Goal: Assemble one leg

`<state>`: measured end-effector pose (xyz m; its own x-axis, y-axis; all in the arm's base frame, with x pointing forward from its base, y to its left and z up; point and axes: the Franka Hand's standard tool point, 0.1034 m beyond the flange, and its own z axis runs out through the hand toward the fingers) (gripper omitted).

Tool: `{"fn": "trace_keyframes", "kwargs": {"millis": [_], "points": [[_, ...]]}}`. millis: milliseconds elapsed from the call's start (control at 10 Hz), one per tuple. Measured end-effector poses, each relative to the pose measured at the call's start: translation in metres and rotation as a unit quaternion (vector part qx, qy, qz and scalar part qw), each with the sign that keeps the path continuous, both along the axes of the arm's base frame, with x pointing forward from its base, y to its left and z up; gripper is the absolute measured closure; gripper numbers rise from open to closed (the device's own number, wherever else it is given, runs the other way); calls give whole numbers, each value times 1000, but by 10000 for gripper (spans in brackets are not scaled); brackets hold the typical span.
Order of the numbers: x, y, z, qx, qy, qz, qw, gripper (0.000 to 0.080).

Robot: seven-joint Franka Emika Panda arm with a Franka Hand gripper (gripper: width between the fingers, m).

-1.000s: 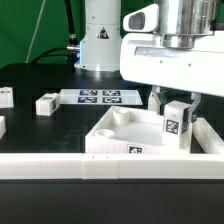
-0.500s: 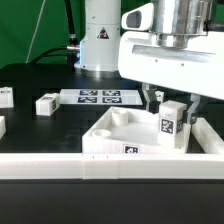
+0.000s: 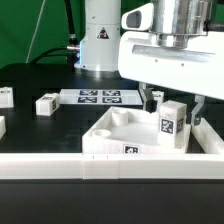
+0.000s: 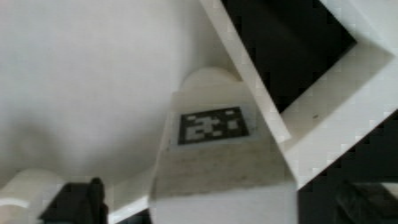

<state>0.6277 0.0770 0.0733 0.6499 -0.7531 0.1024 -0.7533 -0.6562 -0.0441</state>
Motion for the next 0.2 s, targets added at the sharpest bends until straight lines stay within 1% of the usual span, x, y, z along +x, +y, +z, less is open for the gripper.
{"fn": "trace_keyframes", "kwargs": {"millis": [200], "points": [[0,0,0,0,0,0,1000,150]]}}
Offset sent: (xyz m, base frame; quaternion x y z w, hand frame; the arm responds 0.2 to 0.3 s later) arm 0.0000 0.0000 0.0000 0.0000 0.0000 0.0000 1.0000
